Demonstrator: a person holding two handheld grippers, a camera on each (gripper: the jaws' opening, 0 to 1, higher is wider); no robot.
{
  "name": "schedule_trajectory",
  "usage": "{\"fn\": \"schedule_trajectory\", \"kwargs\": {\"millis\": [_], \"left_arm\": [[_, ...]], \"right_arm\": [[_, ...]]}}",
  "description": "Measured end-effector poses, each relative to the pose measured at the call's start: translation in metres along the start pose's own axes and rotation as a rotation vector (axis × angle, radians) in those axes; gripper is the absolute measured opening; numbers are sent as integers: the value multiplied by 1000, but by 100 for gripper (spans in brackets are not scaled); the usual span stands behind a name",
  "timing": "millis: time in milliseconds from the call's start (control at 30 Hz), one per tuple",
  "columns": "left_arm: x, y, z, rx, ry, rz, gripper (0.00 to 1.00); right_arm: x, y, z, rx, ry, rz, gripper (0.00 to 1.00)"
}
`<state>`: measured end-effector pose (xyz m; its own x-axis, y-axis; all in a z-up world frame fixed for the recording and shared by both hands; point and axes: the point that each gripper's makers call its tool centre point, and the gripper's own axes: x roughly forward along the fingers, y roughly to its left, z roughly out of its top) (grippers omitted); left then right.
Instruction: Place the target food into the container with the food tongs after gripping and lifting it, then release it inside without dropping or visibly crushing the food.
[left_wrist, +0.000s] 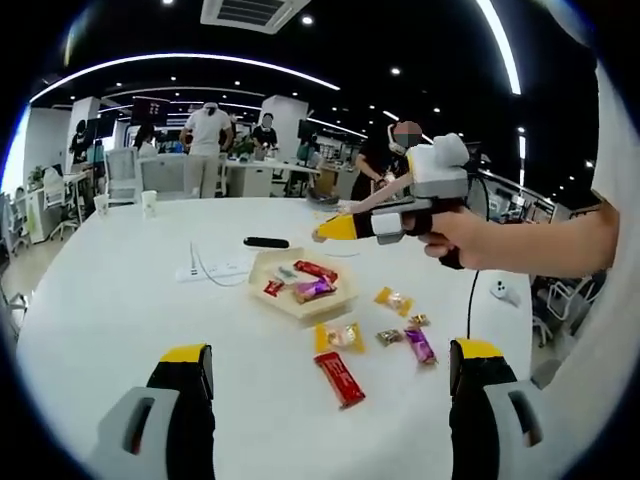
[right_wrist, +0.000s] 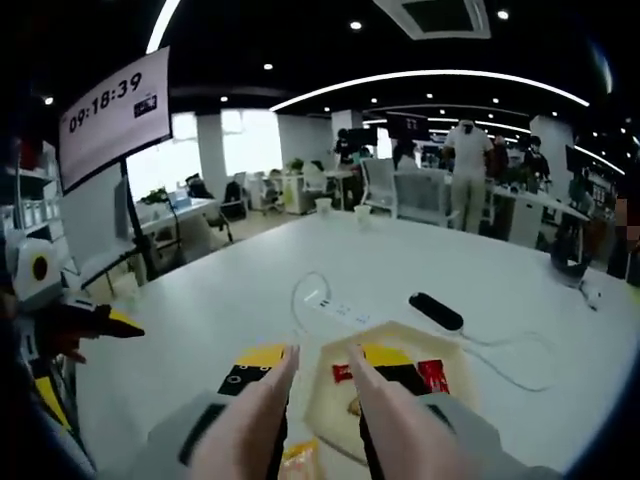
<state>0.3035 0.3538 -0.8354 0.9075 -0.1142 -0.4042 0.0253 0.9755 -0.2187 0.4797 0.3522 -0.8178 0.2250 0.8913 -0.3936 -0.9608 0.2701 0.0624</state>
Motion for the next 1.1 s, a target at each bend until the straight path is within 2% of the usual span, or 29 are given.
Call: {"fn": "schedule_trajectory", "kwargs": {"millis": [233, 533, 900, 1100], "left_arm": [[2, -4, 0, -4, 1, -12, 99], [7, -4, 3, 4, 4, -23, 99], [8, -4, -3, 5, 15, -22, 99], [8, -6, -5, -1, 16, -23, 99]], "right_arm": [[-12, -2, -5, -9, 13, -2, 26], [-15, -1, -11, -7, 19, 3, 27], [-23, -7, -34, 4, 52, 5, 27], [-26, -13, -39, 18, 68, -5, 27]]}}
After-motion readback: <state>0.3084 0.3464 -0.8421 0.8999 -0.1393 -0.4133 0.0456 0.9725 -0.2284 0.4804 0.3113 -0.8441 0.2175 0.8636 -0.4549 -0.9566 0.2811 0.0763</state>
